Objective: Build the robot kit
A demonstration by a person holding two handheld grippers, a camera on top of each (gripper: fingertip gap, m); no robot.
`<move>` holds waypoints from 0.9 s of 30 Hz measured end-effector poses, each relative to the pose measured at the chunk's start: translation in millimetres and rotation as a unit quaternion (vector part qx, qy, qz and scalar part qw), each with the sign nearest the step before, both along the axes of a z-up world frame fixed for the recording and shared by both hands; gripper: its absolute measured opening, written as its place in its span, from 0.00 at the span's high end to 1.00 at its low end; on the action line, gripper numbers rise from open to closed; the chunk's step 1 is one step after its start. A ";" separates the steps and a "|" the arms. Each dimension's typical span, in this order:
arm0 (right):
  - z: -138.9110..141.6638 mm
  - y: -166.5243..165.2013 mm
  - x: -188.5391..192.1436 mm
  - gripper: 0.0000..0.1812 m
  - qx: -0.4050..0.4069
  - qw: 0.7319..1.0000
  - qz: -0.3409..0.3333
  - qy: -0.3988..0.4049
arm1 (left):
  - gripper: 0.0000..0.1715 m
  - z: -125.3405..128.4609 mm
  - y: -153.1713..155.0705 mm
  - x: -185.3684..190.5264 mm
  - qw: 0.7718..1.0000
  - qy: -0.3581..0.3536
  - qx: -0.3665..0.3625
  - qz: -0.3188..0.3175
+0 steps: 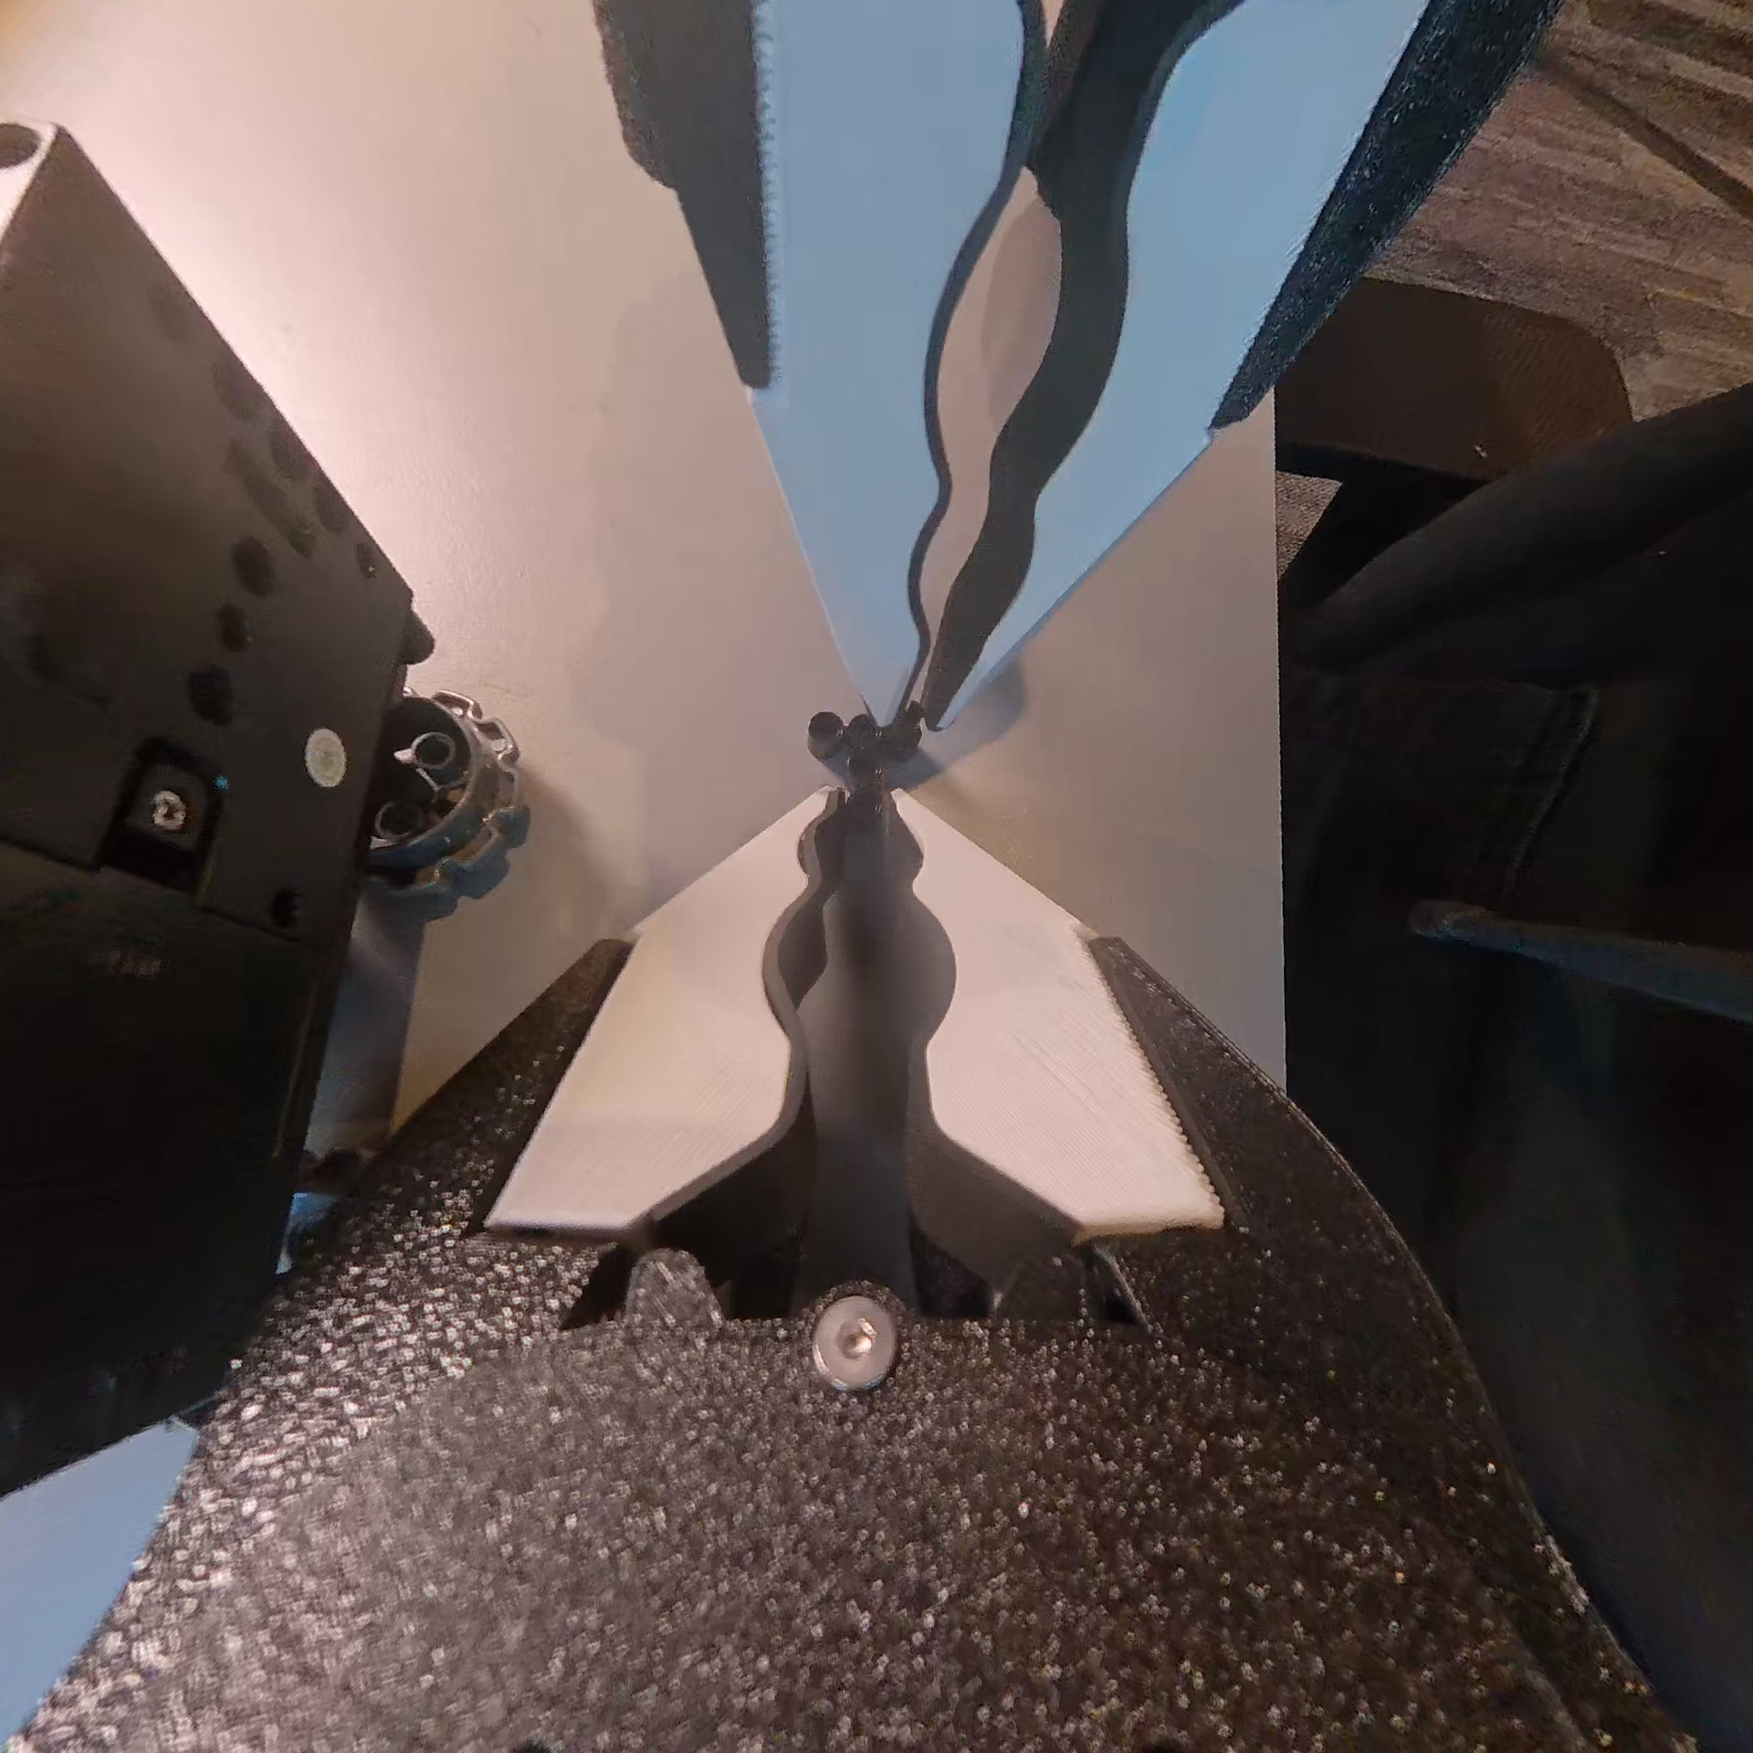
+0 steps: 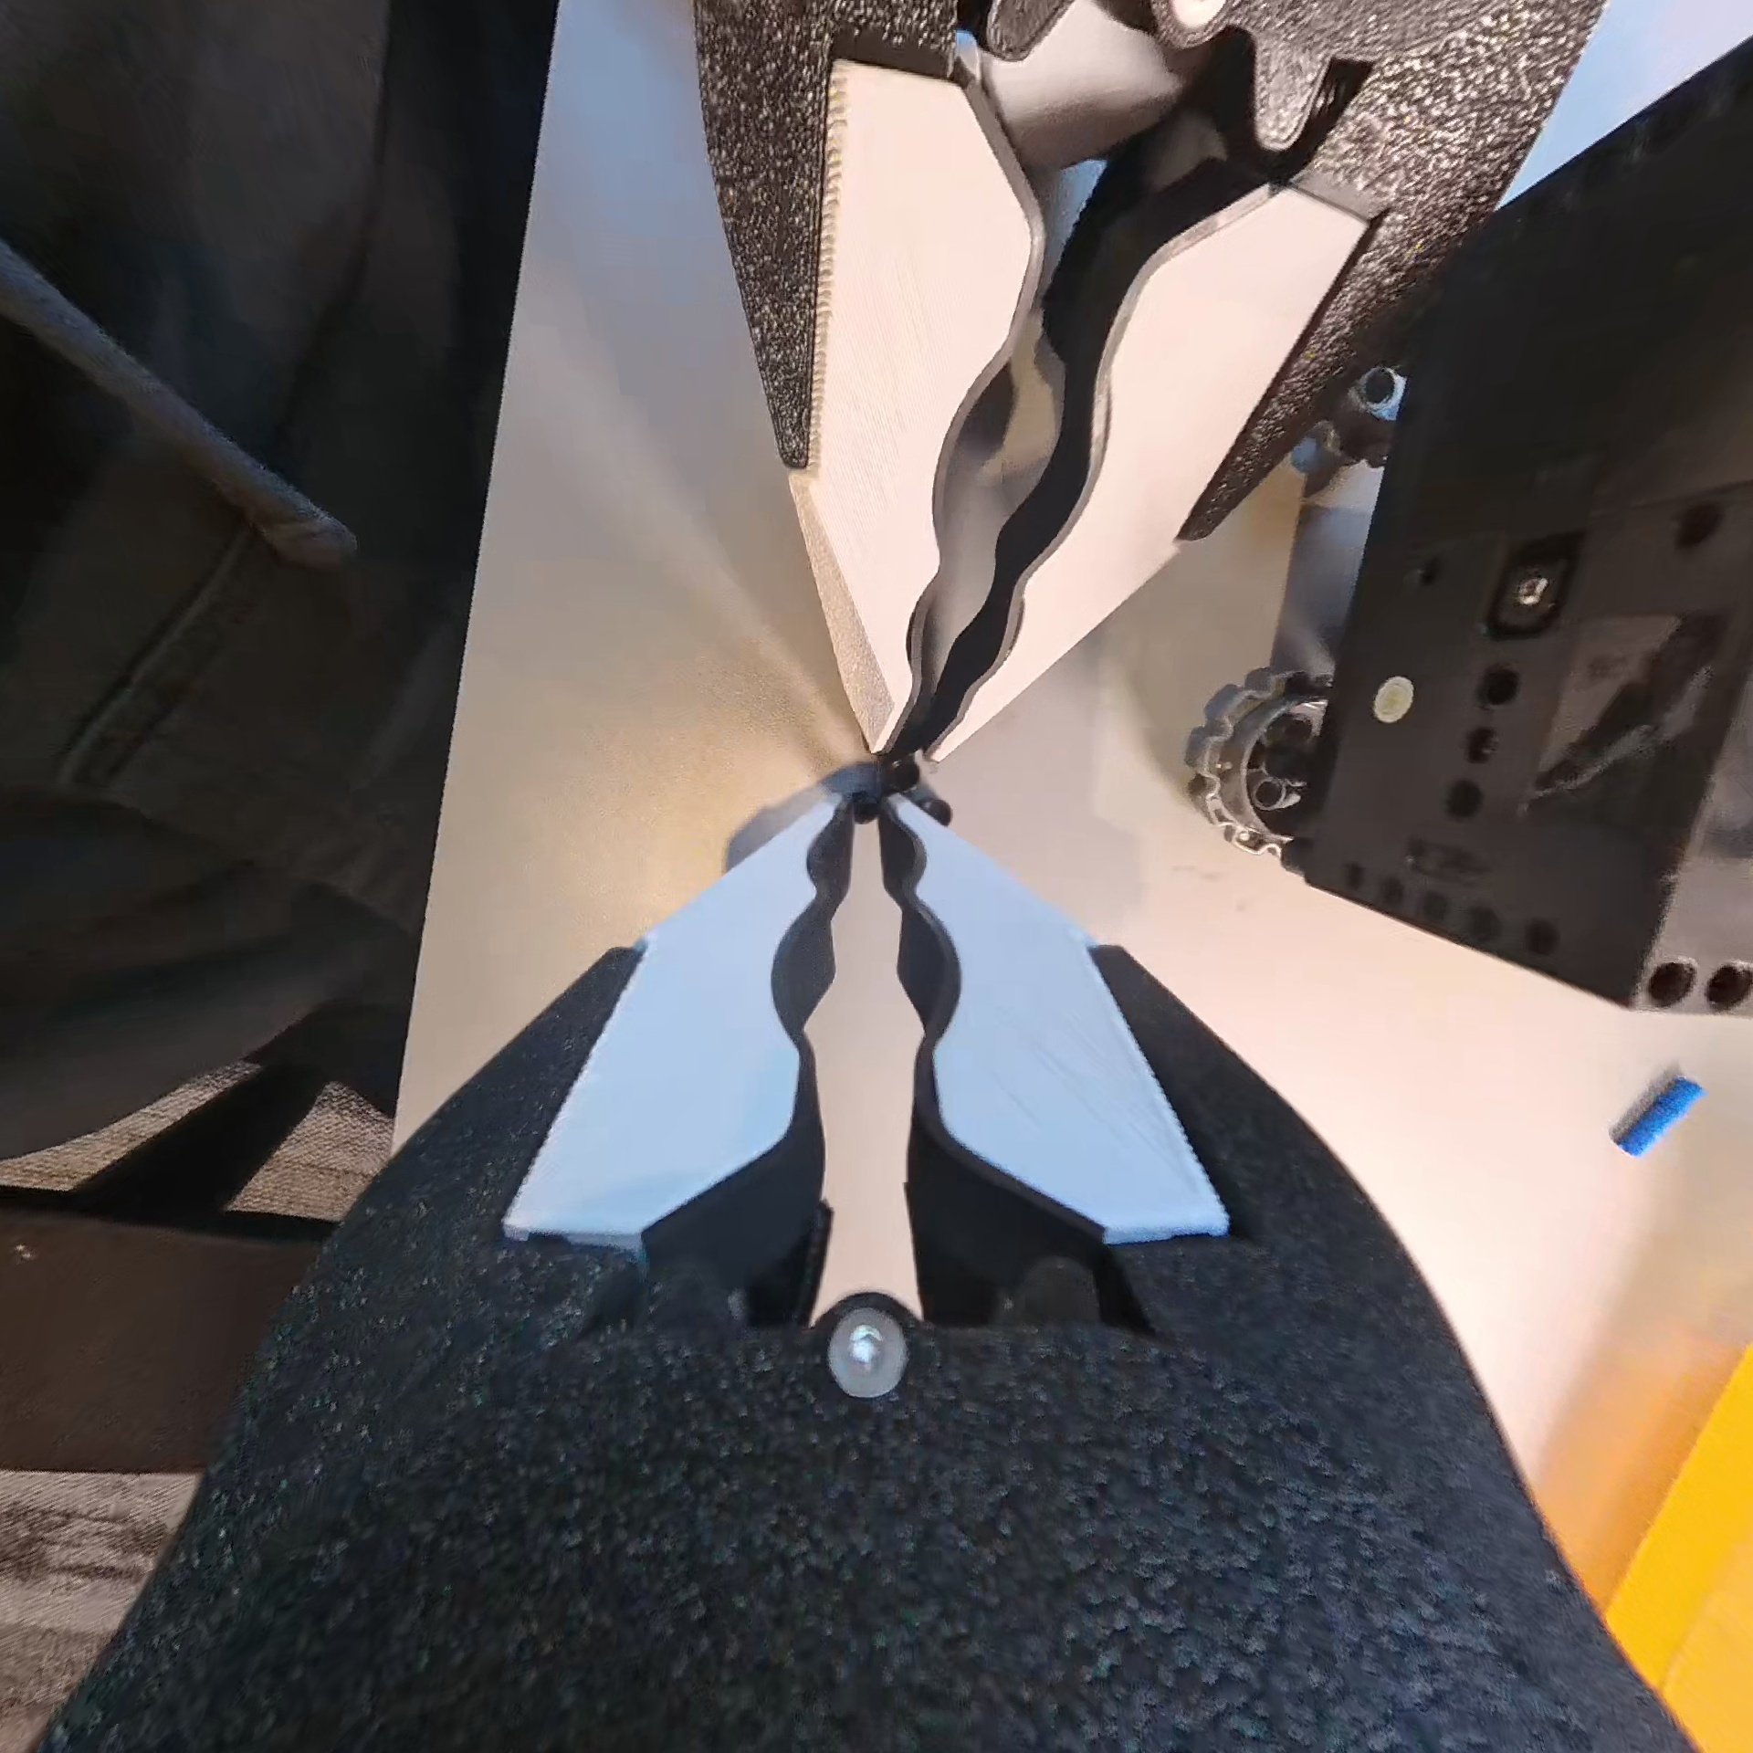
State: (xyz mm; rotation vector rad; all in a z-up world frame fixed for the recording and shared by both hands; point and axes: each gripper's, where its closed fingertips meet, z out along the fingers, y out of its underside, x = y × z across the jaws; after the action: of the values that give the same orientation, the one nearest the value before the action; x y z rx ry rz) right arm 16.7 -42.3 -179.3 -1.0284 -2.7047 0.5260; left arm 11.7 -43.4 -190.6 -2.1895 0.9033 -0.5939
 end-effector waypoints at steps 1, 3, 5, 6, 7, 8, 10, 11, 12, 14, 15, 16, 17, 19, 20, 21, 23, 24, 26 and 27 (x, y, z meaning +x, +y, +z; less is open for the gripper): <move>-0.7 -0.5 0.2 0.97 -0.003 1.000 -0.002 0.000 | 0.97 -0.1 -0.1 0.1 1.000 0.000 0.000 0.000; -1.2 -0.4 0.3 0.98 -0.002 1.000 -0.002 -0.001 | 0.97 -0.1 -0.2 0.0 1.000 0.001 0.000 0.000; -1.8 -0.3 0.8 0.98 0.006 1.000 0.006 -0.005 | 0.97 -0.1 -0.2 0.0 1.000 0.000 0.000 0.000; -2.0 -0.2 0.9 0.98 0.013 1.000 0.011 -0.008 | 0.97 -0.1 -0.2 0.1 1.000 0.000 0.000 0.000; -2.3 -0.2 1.0 0.98 0.025 0.999 0.019 -0.008 | 0.97 -0.2 -0.2 0.0 1.000 0.001 0.001 0.000; -2.5 -0.1 1.1 0.98 0.038 0.999 0.027 -0.009 | 0.97 -0.2 -0.2 0.0 1.000 0.001 0.001 0.000; -2.8 -0.2 1.7 0.98 0.044 0.998 0.030 -0.019 | 0.97 -0.2 -0.3 0.0 1.000 0.001 0.001 0.001; -3.0 -0.3 1.9 0.98 0.042 0.998 0.030 -0.022 | 0.97 -0.2 -0.3 0.0 1.000 0.001 0.001 0.000; -3.0 -0.5 2.0 0.98 0.040 0.998 0.032 -0.024 | 0.97 -0.2 -0.3 0.0 1.000 0.001 0.000 0.000; -3.3 -0.8 2.1 0.98 0.035 0.999 0.031 -0.027 | 0.97 -0.2 -0.2 0.0 1.000 0.001 0.001 0.000; -3.4 -1.0 1.9 0.99 0.030 0.999 0.029 -0.028 | 0.97 -0.2 -0.3 0.1 1.000 0.001 0.000 0.000; -5.0 -0.2 2.4 0.98 0.030 0.999 0.027 -0.030 | 0.97 -0.1 -0.4 0.1 1.000 0.000 0.000 0.000; -4.4 -0.8 1.6 0.98 0.025 0.999 0.024 -0.025 | 0.97 -0.1 -0.3 0.1 1.000 0.000 -0.001 0.000; -3.4 0.5 0.9 0.98 0.035 0.999 0.030 -0.011 | 0.97 0.0 -0.3 0.1 1.000 -0.001 -0.001 0.000; -2.7 1.1 0.3 0.98 0.038 0.999 0.028 -0.006 | 0.97 0.1 -0.3 0.1 1.000 -0.001 -0.001 0.000; -1.6 1.6 -0.6 0.97 0.039 0.999 0.026 0.000 | 0.97 0.2 -0.3 0.0 1.000 -0.002 -0.002 0.001; 1.1 4.8 -0.7 0.95 0.039 0.999 0.015 0.006 | 0.97 0.3 -0.3 0.0 1.000 -0.002 -0.002 0.001; 3.1 4.4 -0.6 0.95 0.030 0.999 0.009 0.010 | 0.97 0.2 -0.3 0.0 1.000 -0.002 -0.002 0.000; 3.8 -0.1 0.7 0.96 0.010 1.000 -0.003 0.011 | 0.97 0.2 -0.4 0.0 1.000 -0.001 -0.001 0.000; 1.6 -0.6 1.1 0.98 0.012 1.000 -0.005 0.011 | 0.97 0.1 -0.4 0.0 1.000 -0.001 -0.001 0.000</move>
State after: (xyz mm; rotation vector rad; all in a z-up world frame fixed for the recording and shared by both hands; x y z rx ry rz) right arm 17.8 -42.9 -177.7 -1.0239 -2.6784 0.4984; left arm 11.8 -43.8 -190.5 -2.1908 0.9022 -0.5970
